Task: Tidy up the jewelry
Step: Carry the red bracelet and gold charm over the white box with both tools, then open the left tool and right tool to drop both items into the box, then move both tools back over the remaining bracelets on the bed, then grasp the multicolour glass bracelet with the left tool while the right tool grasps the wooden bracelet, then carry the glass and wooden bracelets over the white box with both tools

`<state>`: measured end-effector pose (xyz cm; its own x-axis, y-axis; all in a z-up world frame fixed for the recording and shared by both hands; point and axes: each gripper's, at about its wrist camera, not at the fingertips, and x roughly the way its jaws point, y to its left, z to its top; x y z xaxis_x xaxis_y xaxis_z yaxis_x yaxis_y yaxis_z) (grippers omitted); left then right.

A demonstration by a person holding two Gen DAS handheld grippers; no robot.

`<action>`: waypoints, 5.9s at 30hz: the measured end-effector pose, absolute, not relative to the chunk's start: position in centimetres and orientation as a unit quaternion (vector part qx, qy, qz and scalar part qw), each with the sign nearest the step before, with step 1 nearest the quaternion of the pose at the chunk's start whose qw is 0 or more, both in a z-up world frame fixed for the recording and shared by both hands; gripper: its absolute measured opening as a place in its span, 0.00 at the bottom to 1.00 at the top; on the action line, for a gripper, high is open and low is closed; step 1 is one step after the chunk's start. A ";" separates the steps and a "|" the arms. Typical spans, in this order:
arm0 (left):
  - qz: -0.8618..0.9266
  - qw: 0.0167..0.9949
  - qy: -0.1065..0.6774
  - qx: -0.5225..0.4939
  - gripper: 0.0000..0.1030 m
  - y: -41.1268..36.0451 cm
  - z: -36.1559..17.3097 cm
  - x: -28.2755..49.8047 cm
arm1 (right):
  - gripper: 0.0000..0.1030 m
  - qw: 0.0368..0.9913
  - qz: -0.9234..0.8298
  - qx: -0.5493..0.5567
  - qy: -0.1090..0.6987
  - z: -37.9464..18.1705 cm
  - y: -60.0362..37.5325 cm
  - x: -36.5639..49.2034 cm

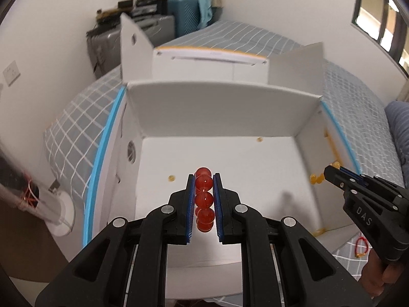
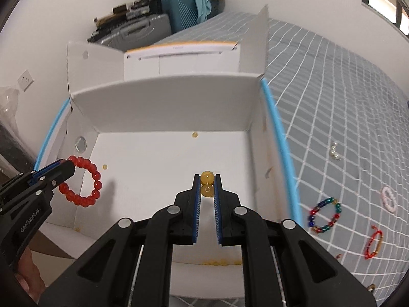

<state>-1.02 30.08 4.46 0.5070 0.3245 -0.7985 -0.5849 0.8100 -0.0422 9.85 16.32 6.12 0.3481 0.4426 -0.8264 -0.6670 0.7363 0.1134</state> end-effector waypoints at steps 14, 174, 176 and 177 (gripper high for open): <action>0.271 0.827 0.459 -0.178 0.13 32.5 0.3 -0.4 | 0.09 0.786 0.324 -0.132 0.509 2.3 18.3 10.5; -0.033 0.860 0.508 -0.035 0.09 2.6 -3.6 20.0 | 0.10 0.832 0.104 -0.028 0.545 -2.2 -21.4 12.3; -0.037 0.863 0.503 -0.034 0.09 2.2 -2.8 19.5 | 0.10 0.834 0.102 -0.024 0.542 -1.8 -21.6 12.2; -0.037 0.864 0.500 -0.033 0.09 2.1 -2.4 19.3 | 0.10 0.835 0.100 -0.023 0.541 -1.6 -21.7 12.2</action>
<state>19.31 2.09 -2.44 0.4965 -0.0970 -0.8626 0.0307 0.9951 -0.0942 12.21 -21.74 -1.61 0.3957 0.1417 -0.9074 -0.1916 0.9790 0.0693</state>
